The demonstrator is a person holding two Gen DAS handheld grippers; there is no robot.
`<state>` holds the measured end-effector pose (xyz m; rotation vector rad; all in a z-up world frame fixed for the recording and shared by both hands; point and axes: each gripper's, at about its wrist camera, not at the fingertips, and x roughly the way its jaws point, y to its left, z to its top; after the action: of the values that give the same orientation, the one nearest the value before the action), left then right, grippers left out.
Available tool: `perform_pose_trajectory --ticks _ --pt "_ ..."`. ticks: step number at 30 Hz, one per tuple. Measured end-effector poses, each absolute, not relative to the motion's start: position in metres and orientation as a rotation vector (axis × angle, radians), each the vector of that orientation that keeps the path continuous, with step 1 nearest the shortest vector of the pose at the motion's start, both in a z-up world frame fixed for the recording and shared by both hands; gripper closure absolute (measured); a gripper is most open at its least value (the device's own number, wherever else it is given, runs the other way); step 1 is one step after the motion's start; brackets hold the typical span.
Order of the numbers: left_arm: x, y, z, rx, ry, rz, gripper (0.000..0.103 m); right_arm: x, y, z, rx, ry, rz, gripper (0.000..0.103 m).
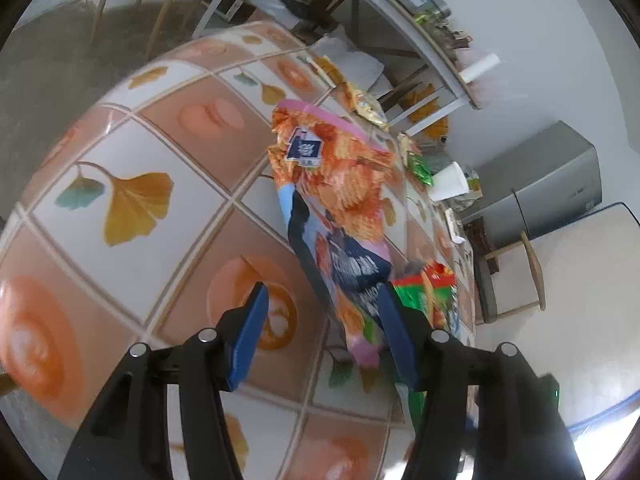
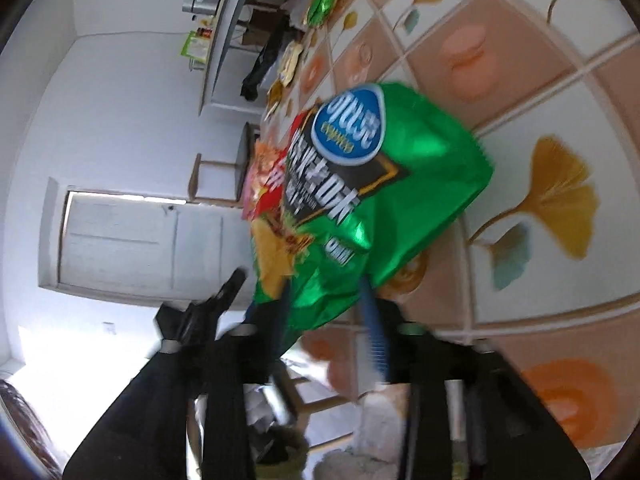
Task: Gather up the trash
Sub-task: 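Grasp the green copico chip bag with the right tool while the left grasps the orange snack bag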
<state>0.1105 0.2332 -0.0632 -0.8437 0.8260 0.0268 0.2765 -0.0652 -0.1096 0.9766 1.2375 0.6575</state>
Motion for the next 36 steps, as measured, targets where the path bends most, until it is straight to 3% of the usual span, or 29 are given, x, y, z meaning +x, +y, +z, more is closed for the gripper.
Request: perform_pose_trajectory --ticks 4,7,11,17,22,29,36 --pt "0.126 0.233 -0.071 -0.859 0.835 0.031 0.049 0.271 -0.063 -0.116 1.035 1.275 0.684 0.043" --pt "0.133 0.231 -0.075 -0.833 0.837 0.041 0.050 0.268 -0.061 -0.124 1.097 1.304 0.690 0.043" --pt "0.141 0.231 -0.082 -0.838 0.853 0.046 0.074 0.264 -0.066 -0.129 1.156 1.307 0.695 0.043" --pt "0.144 0.220 -0.080 -0.816 0.854 -0.016 0.094 0.272 -0.062 -0.130 1.166 1.298 0.681 0.045" --pt "0.140 0.195 -0.070 -0.728 0.868 -0.106 0.099 0.271 -0.073 -0.128 1.142 1.274 0.656 0.050" --pt "0.130 0.163 -0.064 -0.670 0.905 -0.205 0.100 0.259 -0.111 -0.128 1.127 1.216 0.585 0.072" --pt "0.119 0.159 -0.063 -0.651 0.910 -0.198 0.100 0.245 -0.143 -0.124 1.064 1.202 0.520 0.078"
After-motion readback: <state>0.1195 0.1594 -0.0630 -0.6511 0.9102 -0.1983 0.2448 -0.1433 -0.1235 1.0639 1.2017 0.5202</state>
